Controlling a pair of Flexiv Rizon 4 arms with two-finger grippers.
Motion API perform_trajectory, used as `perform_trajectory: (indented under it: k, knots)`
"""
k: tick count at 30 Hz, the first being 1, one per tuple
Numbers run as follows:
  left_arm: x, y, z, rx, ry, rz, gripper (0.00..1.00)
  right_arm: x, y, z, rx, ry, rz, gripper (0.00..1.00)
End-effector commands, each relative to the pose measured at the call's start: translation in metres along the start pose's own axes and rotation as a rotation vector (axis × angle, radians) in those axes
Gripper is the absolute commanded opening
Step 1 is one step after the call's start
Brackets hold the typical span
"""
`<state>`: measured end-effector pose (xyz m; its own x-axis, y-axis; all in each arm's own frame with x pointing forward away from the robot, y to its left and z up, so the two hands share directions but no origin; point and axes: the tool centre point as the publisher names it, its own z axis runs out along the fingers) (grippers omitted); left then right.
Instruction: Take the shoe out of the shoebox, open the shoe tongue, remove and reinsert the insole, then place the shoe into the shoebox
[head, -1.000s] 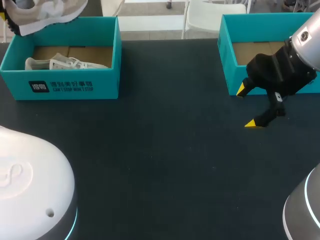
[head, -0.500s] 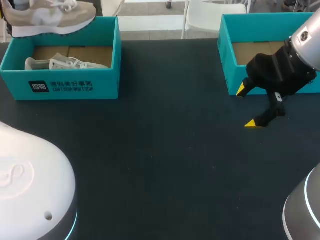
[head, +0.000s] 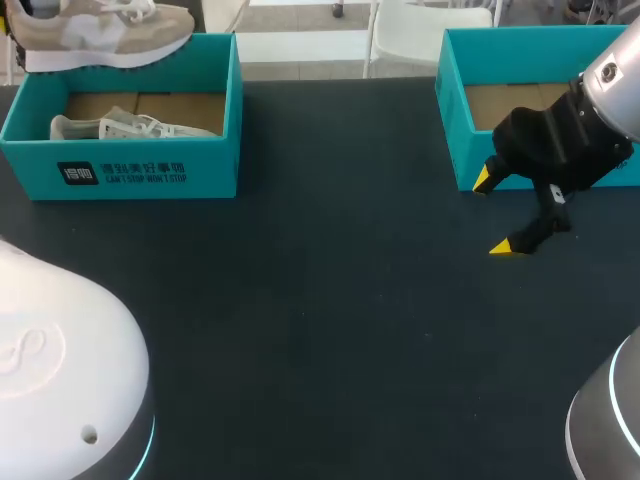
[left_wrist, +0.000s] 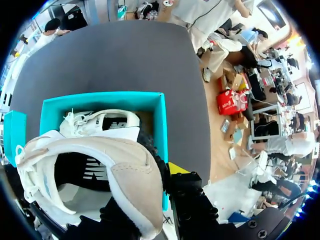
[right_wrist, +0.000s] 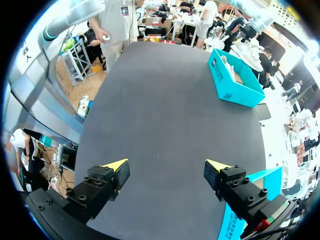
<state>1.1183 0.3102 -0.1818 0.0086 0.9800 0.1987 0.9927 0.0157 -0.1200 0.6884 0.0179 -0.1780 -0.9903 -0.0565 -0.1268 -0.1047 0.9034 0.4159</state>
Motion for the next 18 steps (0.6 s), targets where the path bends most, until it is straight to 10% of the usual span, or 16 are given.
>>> perform_trajectory:
  k: [1,18]
  knots:
    - [-0.001,0.003,0.012,-0.055,0.001,0.011,0.00,-0.002,0.001,0.002,0.002,0.004,0.001,1.00]
    - [-0.019,0.049,0.062,-0.184,-0.014,-0.031,0.00,-0.002,0.001,0.002,0.002,0.004,0.001,1.00]
